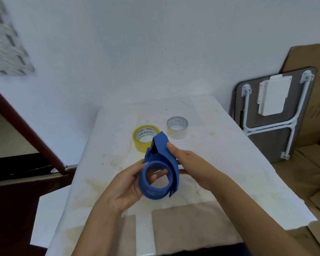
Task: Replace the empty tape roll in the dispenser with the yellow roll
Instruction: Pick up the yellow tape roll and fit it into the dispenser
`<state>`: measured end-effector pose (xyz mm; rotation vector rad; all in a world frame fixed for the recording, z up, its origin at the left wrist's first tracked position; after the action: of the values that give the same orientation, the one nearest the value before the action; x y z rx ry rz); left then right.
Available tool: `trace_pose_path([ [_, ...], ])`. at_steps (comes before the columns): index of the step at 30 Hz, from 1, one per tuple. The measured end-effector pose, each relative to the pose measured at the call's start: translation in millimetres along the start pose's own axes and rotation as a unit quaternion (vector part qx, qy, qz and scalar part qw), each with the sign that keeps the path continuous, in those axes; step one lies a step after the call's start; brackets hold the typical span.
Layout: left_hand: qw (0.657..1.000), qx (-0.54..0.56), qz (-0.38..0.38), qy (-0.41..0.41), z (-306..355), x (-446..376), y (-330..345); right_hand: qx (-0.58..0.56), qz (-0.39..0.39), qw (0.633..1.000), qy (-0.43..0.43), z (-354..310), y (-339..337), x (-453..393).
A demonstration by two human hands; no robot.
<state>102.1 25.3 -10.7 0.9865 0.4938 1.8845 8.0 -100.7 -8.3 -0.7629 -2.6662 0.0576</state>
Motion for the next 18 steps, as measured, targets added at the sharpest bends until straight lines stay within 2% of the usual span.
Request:
trace_pose_path([
  [4, 0.994, 0.078, 0.065, 0.031, 17.3, 8.1, -30.2, 0.054, 0.117, 0.990, -0.062, -25.5, -1.4, -25.3],
  [6, 0.982, 0.147, 0.106, 0.052, 27.3, 7.8, -48.7, 0.164, 0.144, 0.969, -0.116, -43.3, 2.8, -42.0],
  [9, 0.960, 0.207, 0.163, 0.092, 41.5, 10.4, -69.6, 0.332, 0.141, 0.917, -0.170, -60.2, 21.1, -70.6],
  [12, 0.950, 0.226, 0.180, 0.119, 54.2, 15.5, -74.7, 0.387, 0.118, 0.900, -0.161, -60.4, 36.6, -93.3],
  [15, 0.951, 0.221, 0.182, 0.117, 61.0, 15.5, -76.1, 0.447, 0.094, 0.880, -0.130, -51.4, 45.4, -107.9],
  [18, 0.952, 0.210, 0.185, 0.125, 65.6, 13.0, -75.1, 0.481, 0.077, 0.863, -0.135, -47.0, 44.6, -110.7],
])
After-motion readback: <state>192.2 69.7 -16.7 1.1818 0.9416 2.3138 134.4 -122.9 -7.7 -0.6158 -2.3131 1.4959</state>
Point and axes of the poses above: each hand's wrist, its own x-axis away from the middle knuckle, its own y-axis out of the palm, z = x × y, the point moved 6 cm from there along -x, towards the middle knuckle, and after that the axes turned 2 degrees about x, right-handed, at the moved point
